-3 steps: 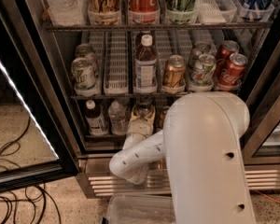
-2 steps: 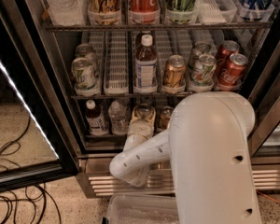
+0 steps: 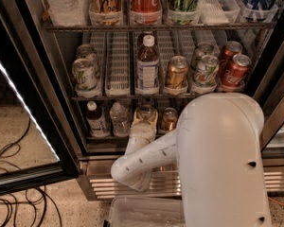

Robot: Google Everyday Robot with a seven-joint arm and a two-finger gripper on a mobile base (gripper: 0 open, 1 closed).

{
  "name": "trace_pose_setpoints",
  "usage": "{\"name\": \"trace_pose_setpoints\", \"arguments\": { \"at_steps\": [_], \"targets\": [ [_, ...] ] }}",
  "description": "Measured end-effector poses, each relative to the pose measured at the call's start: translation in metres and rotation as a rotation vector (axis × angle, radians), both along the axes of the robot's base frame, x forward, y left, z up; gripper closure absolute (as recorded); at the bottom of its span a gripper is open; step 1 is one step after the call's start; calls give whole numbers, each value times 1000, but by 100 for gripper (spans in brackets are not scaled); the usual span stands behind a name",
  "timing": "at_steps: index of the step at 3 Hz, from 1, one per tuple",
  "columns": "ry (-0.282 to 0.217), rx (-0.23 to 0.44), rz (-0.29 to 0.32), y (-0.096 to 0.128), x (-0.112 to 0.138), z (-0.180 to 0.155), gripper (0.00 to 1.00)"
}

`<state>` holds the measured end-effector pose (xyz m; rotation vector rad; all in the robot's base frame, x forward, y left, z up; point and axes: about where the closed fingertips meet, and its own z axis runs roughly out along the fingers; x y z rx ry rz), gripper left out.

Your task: Pick redbull can from bottom shelf of fridge

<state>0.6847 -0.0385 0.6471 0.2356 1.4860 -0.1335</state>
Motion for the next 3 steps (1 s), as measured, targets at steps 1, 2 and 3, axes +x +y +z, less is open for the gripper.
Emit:
{"name": "trace_pose_setpoints", "arguments": {
  "at_steps": [1, 2, 3],
  "targets": [
    [-30, -4, -2, -5, -7, 16, 100],
    [-50, -5, 3, -10, -20, 34, 100],
    [-45, 31, 59, -15, -40, 49, 100]
  ]
}}
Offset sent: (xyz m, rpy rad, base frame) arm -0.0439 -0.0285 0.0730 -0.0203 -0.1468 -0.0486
